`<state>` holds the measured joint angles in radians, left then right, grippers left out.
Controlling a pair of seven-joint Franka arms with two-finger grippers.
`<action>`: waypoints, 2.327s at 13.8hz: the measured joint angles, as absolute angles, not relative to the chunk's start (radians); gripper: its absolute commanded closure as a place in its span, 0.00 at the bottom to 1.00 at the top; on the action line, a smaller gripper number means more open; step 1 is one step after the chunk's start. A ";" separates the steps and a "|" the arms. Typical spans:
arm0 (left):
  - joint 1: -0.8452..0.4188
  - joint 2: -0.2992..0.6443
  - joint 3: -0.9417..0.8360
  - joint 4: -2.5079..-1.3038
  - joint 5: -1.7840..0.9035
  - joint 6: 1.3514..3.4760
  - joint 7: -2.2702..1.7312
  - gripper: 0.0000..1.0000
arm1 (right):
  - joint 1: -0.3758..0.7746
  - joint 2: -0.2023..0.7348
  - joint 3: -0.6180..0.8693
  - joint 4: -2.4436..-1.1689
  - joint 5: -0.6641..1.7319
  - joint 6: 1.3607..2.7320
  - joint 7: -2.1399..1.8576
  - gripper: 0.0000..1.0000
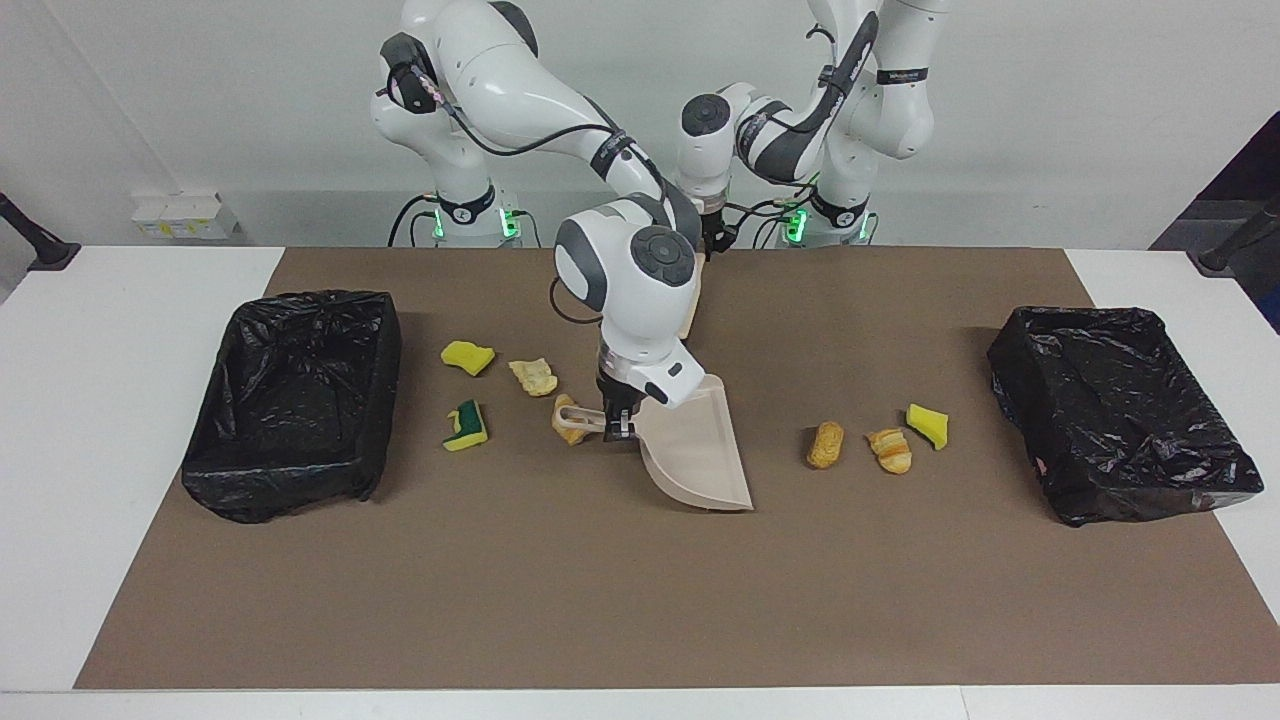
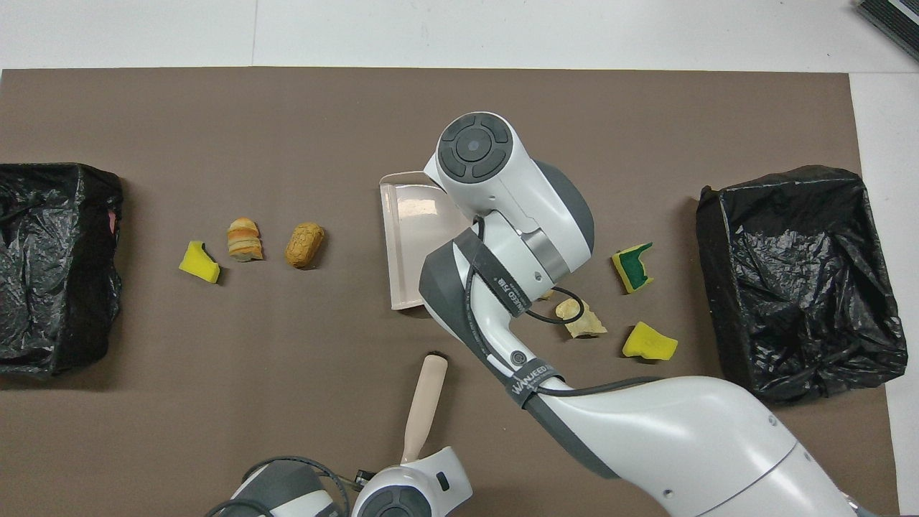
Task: Sweep and dump trash in bin
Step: 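Lift the brush with the left gripper toward the bread pieces, then sweep the bread and sponge into the dustpan with the left gripper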
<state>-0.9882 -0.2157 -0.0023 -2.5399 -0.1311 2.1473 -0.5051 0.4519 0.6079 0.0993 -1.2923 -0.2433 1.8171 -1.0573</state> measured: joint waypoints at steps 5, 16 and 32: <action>-0.910 -0.290 0.017 -2.474 -0.131 1.947 -0.418 1.00 | 0.453 0.612 0.105 -1.308 -0.243 1.820 -1.058 1.00; -0.117 -0.415 0.035 -2.329 -0.095 1.672 -0.151 1.00 | 0.479 0.615 0.106 -1.334 -0.254 1.836 -1.058 1.00; 0.053 -0.004 0.005 -2.202 -0.038 1.902 -0.050 1.00 | 0.478 0.619 0.106 -1.337 -0.254 1.850 -1.058 1.00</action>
<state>0.0533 -0.0041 0.0051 -2.2022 -0.0383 1.9021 -0.0503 0.4780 0.6194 0.1055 -1.3375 -0.2545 1.8496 -1.0577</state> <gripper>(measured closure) 0.740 0.678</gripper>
